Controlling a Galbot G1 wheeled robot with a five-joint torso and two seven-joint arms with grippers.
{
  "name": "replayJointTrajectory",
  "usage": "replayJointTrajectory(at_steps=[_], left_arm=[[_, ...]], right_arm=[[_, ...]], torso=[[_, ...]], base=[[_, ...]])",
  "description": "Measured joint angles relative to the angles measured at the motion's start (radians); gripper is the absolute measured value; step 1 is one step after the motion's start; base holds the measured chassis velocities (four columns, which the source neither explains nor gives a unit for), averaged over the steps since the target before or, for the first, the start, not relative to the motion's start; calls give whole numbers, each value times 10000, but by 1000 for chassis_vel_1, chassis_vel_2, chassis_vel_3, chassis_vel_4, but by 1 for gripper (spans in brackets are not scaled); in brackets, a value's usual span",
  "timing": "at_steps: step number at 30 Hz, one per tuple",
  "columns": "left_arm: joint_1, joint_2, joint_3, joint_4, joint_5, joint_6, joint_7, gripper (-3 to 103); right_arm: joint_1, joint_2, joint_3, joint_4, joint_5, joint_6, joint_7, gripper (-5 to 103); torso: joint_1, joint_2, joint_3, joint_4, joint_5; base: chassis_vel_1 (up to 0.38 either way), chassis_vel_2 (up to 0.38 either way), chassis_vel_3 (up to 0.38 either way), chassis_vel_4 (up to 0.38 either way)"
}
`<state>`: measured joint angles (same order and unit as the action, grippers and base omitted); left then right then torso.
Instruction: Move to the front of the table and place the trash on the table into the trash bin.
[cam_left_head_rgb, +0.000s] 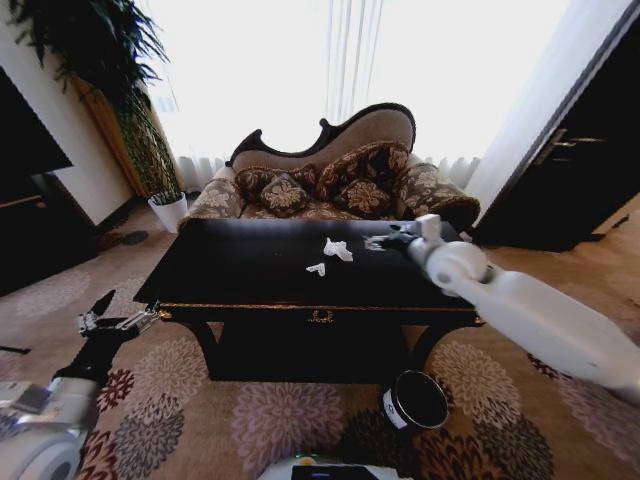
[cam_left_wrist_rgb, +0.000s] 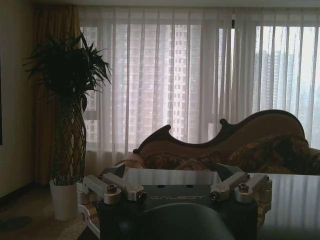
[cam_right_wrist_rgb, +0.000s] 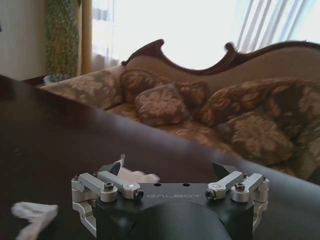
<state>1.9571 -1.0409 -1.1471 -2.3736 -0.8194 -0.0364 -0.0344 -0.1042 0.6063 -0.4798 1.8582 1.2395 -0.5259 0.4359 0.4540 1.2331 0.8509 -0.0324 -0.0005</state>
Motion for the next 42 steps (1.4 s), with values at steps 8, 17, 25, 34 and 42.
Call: replayJointTrajectory(at_steps=[8,17,25,34,42], left_arm=[[0,0,0,0,0,0,0,100],[0,0,0,0,0,0,0,100],[0,0,0,0,0,0,1,100],[0,0,-1,0,0,0,1,100],[0,0,0,0,0,0,1,100]], right_arm=[[883,1296,-1272,-833,356,-168,467,100],[1716,2597,-2182,-2297,132,-189,602,100],[1182,2927,-2110,-2612,192,-188,723,101],[1078,3011,-1918,-2921,103,-94,721,77],[866,2910,-1870,-2860,72,-31,679,44]], torso=[[-1,0,0,0,2],[0,0,0,0,2],[-1,0,0,-2,4],[-1,0,-1,-1,4],[-1,0,-1,-2,4]], base=[[0,0,0,0],[0,0,0,0],[0,0,0,0],[0,0,0,0],[0,0,0,0]])
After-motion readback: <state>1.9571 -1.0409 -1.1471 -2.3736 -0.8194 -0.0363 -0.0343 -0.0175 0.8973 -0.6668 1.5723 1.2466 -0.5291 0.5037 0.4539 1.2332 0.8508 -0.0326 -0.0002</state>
